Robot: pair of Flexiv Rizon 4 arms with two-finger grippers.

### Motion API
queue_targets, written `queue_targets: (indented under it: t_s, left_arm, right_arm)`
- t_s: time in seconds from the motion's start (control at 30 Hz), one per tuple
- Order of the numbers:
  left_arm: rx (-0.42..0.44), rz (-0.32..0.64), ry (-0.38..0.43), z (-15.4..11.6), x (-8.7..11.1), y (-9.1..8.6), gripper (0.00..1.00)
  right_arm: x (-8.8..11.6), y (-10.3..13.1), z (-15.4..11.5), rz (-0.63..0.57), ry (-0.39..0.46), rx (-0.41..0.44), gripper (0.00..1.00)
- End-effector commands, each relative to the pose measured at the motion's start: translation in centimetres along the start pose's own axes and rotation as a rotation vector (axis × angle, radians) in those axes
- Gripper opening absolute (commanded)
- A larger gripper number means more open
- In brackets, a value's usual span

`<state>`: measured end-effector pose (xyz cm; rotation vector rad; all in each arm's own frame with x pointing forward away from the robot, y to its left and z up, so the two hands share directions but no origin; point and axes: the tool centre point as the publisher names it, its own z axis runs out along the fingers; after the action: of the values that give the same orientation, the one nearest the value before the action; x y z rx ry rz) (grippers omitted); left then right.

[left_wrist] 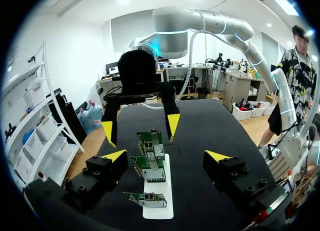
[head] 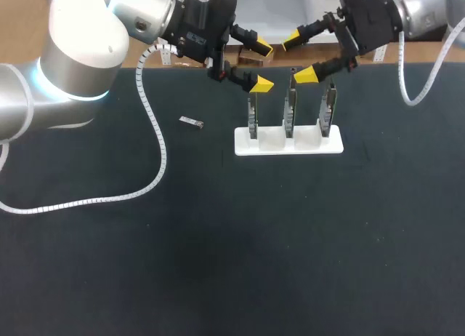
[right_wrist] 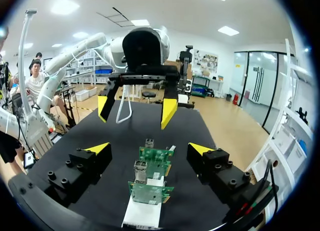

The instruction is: Pick up the optical module with the left hand, and insert it into the network port with the right hand.

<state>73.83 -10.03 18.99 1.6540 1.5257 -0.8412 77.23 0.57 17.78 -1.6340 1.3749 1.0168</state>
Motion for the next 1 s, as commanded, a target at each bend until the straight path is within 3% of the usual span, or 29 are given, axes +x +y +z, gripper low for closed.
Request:
queue_targets:
  t_s: [0.03, 0.27, 0.3, 0.33, 0.37, 0.4, 1.0]
  left_arm:
    - [0.003, -0.002, 0.005, 0.06, -0.07, 0.13, 1.0]
    - [0.003, -0.002, 0.005, 0.06, -0.07, 0.13, 1.0]
    - [0.003, -0.002, 0.005, 0.06, -0.07, 0.13, 1.0]
    - [0.003, -0.002, 0.005, 0.06, -0.07, 0.13, 1.0]
    - [0.003, -0.002, 0.005, 0.06, -0.07, 0.13, 1.0]
    - [0.003, -0.002, 0.005, 0.06, -0.07, 0.13, 1.0]
    - [0.003, -0.002, 0.005, 0.06, -0.07, 0.13, 1.0]
  right_arm:
    - [-0.57, 0.11, -0.39, -0.018, -0.011, -0.006, 1.0]
    - [-0.92, 0.07, -0.38, -0.022, -0.014, -0.019, 1.0]
    - [-0.95, 0.08, -0.38, -0.022, -0.013, -0.019, 0.8]
    - [-0.97, 0.1, -0.38, -0.021, -0.012, -0.019, 0.5]
    - [-0.99, 0.12, -0.37, -0.02, -0.012, -0.019, 0.13]
    - [-1.0, 0.17, -0.34, -0.02, -0.012, -0.018, 0.0]
    - [-0.54, 0.43, 0.02, 0.01, 0.002, -0.002, 0.0]
